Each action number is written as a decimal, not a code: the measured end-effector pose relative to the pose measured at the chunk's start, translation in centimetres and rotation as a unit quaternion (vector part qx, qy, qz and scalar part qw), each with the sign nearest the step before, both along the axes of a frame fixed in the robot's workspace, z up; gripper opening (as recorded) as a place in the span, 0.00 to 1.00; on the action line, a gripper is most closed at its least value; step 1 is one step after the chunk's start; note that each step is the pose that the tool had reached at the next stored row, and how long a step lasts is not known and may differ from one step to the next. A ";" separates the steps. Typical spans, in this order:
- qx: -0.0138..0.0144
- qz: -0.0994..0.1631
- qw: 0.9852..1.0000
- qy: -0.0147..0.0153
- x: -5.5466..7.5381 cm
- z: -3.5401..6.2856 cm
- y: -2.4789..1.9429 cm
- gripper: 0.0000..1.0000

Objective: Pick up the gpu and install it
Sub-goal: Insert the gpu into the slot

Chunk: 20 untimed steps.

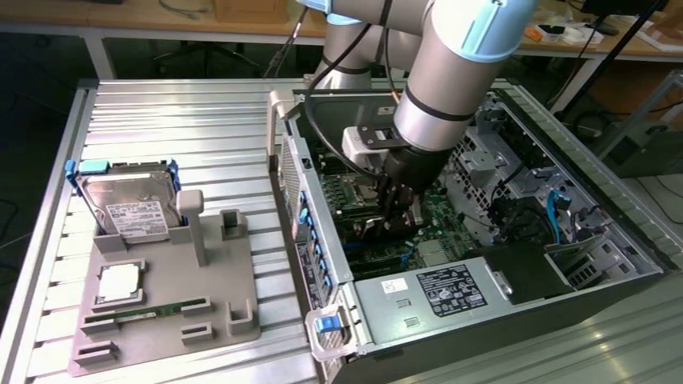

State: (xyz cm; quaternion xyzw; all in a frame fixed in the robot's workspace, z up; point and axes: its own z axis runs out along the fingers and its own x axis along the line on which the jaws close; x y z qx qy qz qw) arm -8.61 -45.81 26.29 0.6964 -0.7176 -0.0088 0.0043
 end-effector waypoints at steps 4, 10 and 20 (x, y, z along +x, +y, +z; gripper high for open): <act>0.000 0.000 1.000 0.000 -0.3 -0.01 0.19 0.27; 0.000 -0.001 1.000 0.000 -0.4 -0.04 -0.14 0.27; 0.000 -0.004 1.000 0.001 -0.5 -0.55 -0.18 0.27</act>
